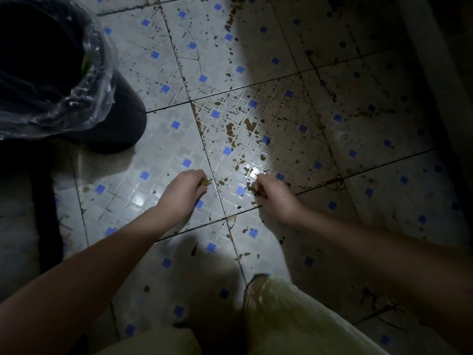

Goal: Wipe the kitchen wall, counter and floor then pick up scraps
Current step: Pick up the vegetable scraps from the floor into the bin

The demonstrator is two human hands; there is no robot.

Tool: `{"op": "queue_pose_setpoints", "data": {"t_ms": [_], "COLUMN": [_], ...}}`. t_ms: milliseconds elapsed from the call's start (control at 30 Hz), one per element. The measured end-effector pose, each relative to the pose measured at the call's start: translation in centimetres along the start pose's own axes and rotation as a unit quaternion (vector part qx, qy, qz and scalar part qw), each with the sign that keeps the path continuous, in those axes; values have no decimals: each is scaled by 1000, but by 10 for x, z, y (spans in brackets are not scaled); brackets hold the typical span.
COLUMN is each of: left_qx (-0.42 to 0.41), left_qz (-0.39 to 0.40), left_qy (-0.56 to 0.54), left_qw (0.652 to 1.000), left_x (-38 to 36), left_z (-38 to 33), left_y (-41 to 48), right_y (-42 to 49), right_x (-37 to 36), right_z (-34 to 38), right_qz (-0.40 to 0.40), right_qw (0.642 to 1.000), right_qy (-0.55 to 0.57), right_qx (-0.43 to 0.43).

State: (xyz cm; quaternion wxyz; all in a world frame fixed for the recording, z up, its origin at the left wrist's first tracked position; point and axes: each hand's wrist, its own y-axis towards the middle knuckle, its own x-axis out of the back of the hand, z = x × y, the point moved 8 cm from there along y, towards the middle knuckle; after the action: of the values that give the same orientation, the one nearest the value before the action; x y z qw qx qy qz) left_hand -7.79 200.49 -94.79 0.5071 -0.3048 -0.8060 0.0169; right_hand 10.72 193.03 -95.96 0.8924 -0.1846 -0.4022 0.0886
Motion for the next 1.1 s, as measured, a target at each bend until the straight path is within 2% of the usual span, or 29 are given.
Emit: {"op": "queue_pose_setpoints", "data": {"t_ms": [200,433,533,633,800,1100], "left_qx": [6,15,20,24,20,34], "left_qz": [3,-10,-14,-18,-53,-78], "left_qy": [-6,-6,-7,-12,-13,-26], "left_qw": [1000,1000,1000,999,998,996], "left_x": [0,4,7,14,39,60], "left_z": [2,9,10,12,11,9], "left_y": [2,2,1,4,24,72], "right_y": [5,7,13,31,64,116], "right_x": [-5,-7,3,28,65,91], "right_z": [1,12,16,21,34,52], "right_qz": [22,45,10,-41,-131,-158], "right_qw": [1000,987,982,988,991,986], "right_qy": [-18,-155,-187,-148,-10,47], "right_qx": [-11,1,12,4,6,18]}}
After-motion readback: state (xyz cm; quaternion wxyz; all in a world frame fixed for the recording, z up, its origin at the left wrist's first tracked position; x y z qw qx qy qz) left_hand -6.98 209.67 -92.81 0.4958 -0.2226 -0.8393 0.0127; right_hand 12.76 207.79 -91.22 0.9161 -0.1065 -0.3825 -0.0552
